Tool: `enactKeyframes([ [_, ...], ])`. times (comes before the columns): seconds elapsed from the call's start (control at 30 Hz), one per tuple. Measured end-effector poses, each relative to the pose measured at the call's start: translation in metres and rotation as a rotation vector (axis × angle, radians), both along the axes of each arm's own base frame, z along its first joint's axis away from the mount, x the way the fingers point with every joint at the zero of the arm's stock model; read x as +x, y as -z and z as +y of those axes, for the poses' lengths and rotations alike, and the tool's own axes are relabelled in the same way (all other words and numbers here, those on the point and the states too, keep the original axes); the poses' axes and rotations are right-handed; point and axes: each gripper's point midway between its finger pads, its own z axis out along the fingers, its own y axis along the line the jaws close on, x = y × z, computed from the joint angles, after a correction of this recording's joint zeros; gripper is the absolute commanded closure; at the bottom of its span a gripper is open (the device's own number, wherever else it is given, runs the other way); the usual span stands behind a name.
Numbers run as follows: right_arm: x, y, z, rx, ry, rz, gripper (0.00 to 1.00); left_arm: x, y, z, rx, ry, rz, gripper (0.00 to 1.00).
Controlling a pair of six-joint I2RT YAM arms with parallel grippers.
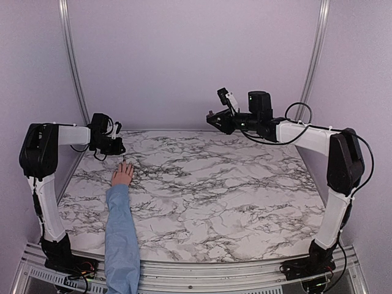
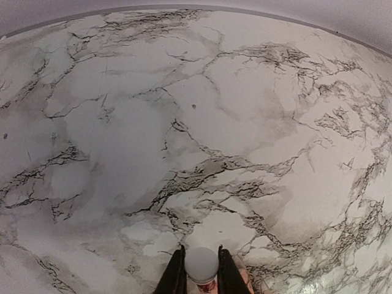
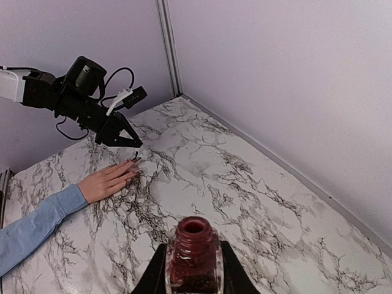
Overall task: Paint the nails
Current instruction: Paint the nail polish on the nail.
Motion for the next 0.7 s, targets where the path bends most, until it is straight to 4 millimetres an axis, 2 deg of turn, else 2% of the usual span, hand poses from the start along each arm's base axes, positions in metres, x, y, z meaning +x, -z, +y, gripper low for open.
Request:
enactKeyframes([
  [0.7, 0.0000, -0.0001, 0.0000, 0.000, 0.000, -0.001, 1.00, -0.0002, -0.0006, -0.0026, -0.016, -0.003, 0.003, 1.00],
])
